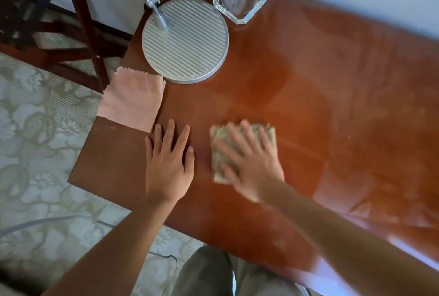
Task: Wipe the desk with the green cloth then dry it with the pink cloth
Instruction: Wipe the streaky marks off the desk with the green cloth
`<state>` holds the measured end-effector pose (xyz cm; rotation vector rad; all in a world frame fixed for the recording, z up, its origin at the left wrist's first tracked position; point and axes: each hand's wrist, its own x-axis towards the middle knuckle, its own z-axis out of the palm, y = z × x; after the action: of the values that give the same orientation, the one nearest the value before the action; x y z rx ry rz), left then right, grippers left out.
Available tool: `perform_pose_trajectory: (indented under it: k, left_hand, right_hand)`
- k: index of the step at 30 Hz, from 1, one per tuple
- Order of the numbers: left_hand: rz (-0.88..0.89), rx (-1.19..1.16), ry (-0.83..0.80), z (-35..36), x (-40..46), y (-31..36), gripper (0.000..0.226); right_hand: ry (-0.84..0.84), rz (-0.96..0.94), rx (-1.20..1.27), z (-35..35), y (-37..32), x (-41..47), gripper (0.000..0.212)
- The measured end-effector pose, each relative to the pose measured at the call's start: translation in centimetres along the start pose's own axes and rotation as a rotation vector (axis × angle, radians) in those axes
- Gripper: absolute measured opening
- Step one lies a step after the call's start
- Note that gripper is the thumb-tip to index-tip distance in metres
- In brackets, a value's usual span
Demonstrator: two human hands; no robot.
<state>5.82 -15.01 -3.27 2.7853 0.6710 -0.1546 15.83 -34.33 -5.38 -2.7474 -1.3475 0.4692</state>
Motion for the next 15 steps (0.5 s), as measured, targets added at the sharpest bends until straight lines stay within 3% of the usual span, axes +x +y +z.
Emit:
perform_pose_trajectory:
  k: [3, 6, 11, 15]
  left_hand:
    - [-0.007, -0.037, 0.016, -0.5, 0.1, 0.2, 0.044]
    - [-0.015, -0.098, 0.024, -1.0, 0.2, -0.3, 0.041]
    - [0.036, -0.177, 0.007, -1.8, 0.1, -2.1, 0.041]
    - [0.118, -0.098, -0.002, -1.4, -0.5, -2.6, 0.044]
  right_hand:
    - [0.077, 0.267, 0.022, -2.9, 4.8, 7.4, 0.063]
    - [0.115, 0.349, 0.058, -3.8, 3.7, 11.4, 0.063]
    - [0.071, 0.038, 0.077, 0.6, -7.9, 3.2, 0.062]
    - [-0.011, -0.084, 0.067, 2.4, -8.1, -3.3, 0.059]
